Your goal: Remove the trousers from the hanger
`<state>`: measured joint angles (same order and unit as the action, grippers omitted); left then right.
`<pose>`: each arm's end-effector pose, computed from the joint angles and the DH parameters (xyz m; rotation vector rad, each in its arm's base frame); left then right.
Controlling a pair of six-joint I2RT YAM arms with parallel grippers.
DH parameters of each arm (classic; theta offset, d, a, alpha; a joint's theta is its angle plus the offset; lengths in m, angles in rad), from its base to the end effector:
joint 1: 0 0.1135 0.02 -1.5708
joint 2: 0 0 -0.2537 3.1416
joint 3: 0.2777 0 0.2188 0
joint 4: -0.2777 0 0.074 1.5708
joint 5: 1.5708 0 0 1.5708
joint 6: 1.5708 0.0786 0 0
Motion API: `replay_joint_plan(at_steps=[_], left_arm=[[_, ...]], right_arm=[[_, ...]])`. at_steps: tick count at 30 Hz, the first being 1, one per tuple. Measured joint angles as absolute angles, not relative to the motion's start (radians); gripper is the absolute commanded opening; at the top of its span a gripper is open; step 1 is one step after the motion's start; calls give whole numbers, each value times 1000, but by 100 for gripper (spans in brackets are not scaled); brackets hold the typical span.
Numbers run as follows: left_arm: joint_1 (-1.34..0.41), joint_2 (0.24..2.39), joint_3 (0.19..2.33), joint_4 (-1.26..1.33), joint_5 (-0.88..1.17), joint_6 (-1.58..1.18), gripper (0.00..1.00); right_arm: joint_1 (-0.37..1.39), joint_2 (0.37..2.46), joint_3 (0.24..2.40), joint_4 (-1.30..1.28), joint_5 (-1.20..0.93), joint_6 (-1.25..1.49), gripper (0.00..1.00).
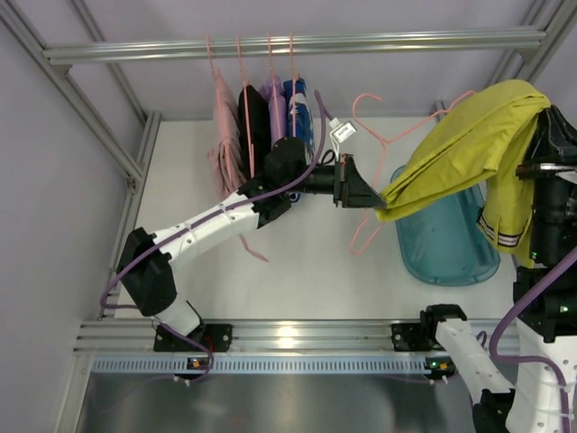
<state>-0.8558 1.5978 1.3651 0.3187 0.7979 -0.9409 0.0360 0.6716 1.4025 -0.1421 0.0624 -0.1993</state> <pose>0.2026 -0.3192 0.3880 0.7186 1.7574 -1.9240 0.0649 -0.0026 0.5411 -0.0584 0.9830 -0.1805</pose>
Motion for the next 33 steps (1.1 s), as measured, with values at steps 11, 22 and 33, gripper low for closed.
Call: replay_joint_plan(at_steps=[11,22,33], left_arm=[[-864,1670,1372,321,780,-973,0],[-886,1744,1384,287,756,-1027,0],[-896,1774,1463,168,717,-990,0]], right_arm=[[36,670,1494,-143,45,-162,0],[36,720,1506,-135,-82,-27,0],[36,785,1524,-71,-139,59,0]])
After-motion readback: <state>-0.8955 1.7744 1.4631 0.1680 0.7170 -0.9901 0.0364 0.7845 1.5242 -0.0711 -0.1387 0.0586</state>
